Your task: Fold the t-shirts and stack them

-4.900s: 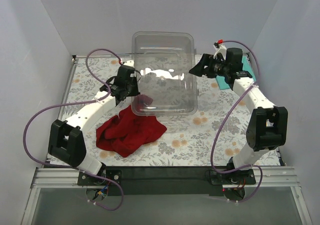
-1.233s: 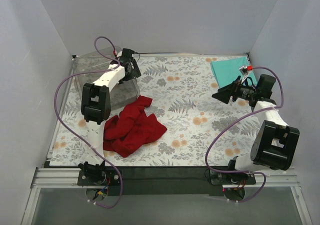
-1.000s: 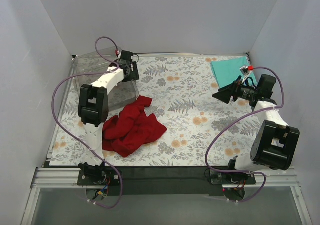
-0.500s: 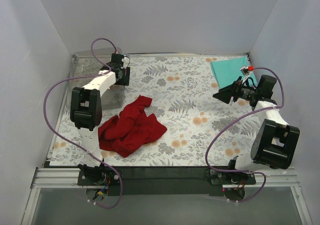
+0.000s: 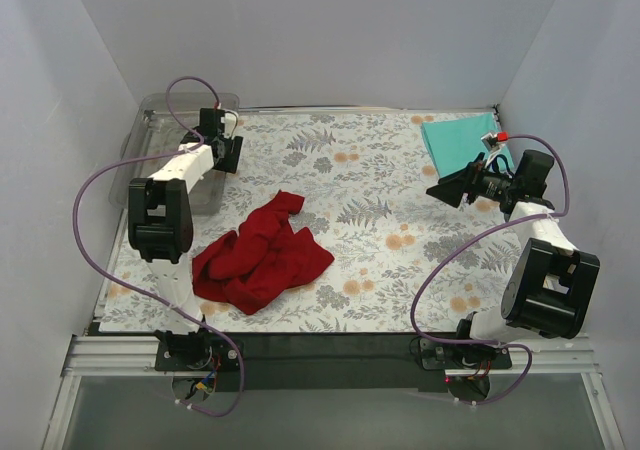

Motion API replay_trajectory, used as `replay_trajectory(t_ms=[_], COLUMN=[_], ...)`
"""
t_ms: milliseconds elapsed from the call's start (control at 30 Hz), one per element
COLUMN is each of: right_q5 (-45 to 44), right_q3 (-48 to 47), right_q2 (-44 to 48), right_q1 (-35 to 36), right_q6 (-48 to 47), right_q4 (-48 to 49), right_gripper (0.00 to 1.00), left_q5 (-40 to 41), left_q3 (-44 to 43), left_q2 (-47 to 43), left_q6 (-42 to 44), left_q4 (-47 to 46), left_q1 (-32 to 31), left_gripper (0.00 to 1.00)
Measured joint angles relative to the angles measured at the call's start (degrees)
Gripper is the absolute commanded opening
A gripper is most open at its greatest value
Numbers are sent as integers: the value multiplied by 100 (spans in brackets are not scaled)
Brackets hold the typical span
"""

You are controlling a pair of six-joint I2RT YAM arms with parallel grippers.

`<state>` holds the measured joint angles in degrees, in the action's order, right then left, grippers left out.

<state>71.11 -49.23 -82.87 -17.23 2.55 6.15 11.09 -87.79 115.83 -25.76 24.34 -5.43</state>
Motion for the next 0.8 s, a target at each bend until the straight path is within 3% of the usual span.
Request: replay_trajectory(t_ms=[100,233,267,333,400,567,733,800], right_q5=[0,0,0,0,-24,-304,-946,-1200], right_q3=[0,0,0,0,0,-192,-894,-1397], right_q2=[0,0,0,0,15,149,4,-341], right_q1=[0,0,0,0,22,542,2153,2809], right_q6=[-2,-13,-26,-70,-234,-1226,-2677,-2911], right_q4=[0,0,0,-4,-74,-850,-2004,-2363], right_gripper=[90,91,91,93,95,98,98,92], left_q5=[0,2,2,-22,-205,-616,-988,-1270], left_q3=[0,0,-2,-2,9,737,2114,2671], left_q2=[0,0,0,-44,-245,-1888,-4291,-5213], left_q6=[33,39,-20,-155,-348,-944,-1539,-1773], left_q4=[0,-15,-24,-24,-15,-461,-1329,-1464], left_q1=[136,192,192,192,190,192,249,313], left_gripper=[61,71,75,93,96,98,98,98])
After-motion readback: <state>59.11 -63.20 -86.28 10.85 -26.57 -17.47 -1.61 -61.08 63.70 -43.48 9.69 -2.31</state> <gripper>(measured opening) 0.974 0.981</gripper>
